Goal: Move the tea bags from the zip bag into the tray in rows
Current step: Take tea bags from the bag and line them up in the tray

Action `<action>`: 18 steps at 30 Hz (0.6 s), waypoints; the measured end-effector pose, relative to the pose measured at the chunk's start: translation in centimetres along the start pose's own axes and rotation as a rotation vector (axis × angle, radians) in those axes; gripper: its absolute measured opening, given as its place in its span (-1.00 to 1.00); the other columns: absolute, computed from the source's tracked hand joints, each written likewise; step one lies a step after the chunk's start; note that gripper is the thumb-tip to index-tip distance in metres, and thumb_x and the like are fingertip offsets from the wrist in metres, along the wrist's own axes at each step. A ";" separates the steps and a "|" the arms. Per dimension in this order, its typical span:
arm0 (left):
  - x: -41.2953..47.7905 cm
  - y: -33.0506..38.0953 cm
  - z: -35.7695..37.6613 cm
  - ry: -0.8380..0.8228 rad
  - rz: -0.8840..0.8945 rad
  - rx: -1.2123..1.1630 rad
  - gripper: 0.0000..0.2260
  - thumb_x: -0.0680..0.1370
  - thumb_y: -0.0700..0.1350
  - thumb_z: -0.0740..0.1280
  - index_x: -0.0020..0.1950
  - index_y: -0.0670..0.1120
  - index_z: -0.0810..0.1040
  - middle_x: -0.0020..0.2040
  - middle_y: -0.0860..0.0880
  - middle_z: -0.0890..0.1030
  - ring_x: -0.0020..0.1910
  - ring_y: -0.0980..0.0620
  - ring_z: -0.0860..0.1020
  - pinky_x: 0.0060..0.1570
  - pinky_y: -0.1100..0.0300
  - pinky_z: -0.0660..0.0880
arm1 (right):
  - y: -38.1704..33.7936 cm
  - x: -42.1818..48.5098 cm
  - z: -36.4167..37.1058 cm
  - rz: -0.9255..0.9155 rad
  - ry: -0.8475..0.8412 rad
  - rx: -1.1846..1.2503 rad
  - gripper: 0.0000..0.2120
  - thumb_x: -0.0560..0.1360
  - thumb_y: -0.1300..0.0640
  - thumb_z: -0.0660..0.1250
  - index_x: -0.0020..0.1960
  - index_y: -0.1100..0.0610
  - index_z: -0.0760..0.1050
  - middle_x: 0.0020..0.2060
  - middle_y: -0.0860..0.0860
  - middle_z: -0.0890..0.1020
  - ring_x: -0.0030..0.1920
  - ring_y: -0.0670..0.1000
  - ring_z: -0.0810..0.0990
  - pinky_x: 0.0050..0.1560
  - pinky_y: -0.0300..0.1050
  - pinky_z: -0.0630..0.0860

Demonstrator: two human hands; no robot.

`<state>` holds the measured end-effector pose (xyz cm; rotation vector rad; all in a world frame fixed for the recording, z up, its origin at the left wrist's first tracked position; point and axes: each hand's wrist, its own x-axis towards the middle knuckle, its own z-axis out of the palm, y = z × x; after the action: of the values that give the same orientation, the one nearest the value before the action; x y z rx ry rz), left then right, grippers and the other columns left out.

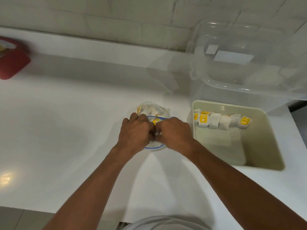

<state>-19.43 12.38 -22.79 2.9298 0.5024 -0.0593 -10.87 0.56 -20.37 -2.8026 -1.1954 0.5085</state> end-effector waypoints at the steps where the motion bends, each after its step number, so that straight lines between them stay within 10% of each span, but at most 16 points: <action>1: 0.0 -0.3 -0.4 0.024 -0.004 -0.069 -0.84 0.55 0.07 0.29 0.05 0.15 0.64 0.02 0.08 0.59 0.02 -0.05 0.45 -0.12 0.11 0.37 | 0.3 0.1 -0.4 0.028 0.004 0.050 -0.80 0.49 -0.13 0.30 0.03 -0.07 0.58 -0.03 -0.03 0.63 0.08 0.09 0.56 -0.13 -0.11 0.33; 11: 1.0 -1.1 -5.1 -0.031 0.111 -0.588 -0.46 0.49 -0.27 0.20 0.25 0.35 0.43 0.01 0.27 0.63 -0.11 0.19 0.57 -0.08 0.06 0.55 | 2.7 0.9 -4.7 0.109 0.018 0.786 -0.90 0.54 0.10 0.38 -0.12 0.07 0.65 -0.25 -0.03 0.63 -0.23 -0.08 0.54 -0.19 -0.21 0.42; 18: 1.2 -1.2 -5.7 0.042 0.164 -0.497 -0.83 0.51 0.00 0.42 0.05 0.25 0.58 -0.04 0.24 0.61 -0.19 0.21 0.56 -0.10 0.07 0.55 | 3.7 0.7 -4.9 0.251 -0.123 1.018 -0.88 0.56 0.18 0.34 -0.05 0.13 0.66 -0.35 0.01 0.54 -0.44 -0.03 0.27 -0.42 -0.18 0.20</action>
<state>-18.61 14.83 -17.45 2.4741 0.2357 0.1296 -6.28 -1.09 -16.55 -2.0231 -0.3689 0.9677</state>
